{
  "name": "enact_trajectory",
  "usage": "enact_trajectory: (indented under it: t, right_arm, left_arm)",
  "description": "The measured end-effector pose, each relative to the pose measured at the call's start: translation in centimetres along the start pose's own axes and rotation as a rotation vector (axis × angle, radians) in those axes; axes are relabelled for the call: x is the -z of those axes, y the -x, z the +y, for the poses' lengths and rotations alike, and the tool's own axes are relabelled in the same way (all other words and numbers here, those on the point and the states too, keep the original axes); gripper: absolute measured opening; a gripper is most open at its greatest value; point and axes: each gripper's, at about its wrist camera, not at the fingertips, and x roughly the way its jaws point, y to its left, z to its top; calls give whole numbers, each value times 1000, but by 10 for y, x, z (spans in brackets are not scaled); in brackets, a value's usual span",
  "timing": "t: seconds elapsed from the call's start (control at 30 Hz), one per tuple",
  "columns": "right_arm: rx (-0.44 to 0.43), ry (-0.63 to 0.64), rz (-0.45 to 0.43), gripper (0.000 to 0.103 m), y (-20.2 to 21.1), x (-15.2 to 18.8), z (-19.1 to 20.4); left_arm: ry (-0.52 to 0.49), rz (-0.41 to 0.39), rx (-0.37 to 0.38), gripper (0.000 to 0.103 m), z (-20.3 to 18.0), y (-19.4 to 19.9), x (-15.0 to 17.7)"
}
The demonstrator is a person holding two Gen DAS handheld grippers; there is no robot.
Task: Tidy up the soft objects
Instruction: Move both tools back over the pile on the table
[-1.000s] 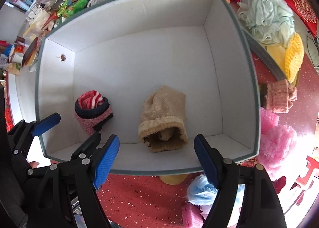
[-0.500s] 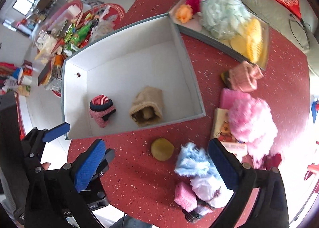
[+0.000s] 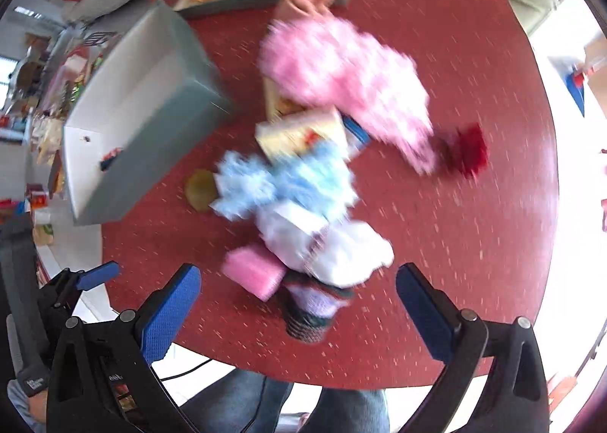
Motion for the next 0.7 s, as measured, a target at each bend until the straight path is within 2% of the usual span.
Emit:
enact_trajectory:
  t: [0.17,0.33,0.5,0.6,0.67,0.7]
  right_arm:
    - [-4,-137,62,103,-23,36,-47]
    - [-6,-201,85,103,-29,57,-75]
    - [-8,-217,77,103,-27,67,-92]
    - [-13,-217,88,103,-28,73,-97]
    - [-17,-219,93,103,-29,77,-103]
    - [-19,-223,97,103,-31,79,-106]
  left_arm:
    - [21,47,32,102,-14,-17,2]
    - [36,-3,54,102,-37,-20,-18]
    - [-5,-15,35,102,-66,-39,-39]
    - [-60,19,-48,102,-72,-55,-34]
    - [-60,28,-3,102,-63,-58,-20]
    - [-62,37,-13,102,-59,-59,-15]
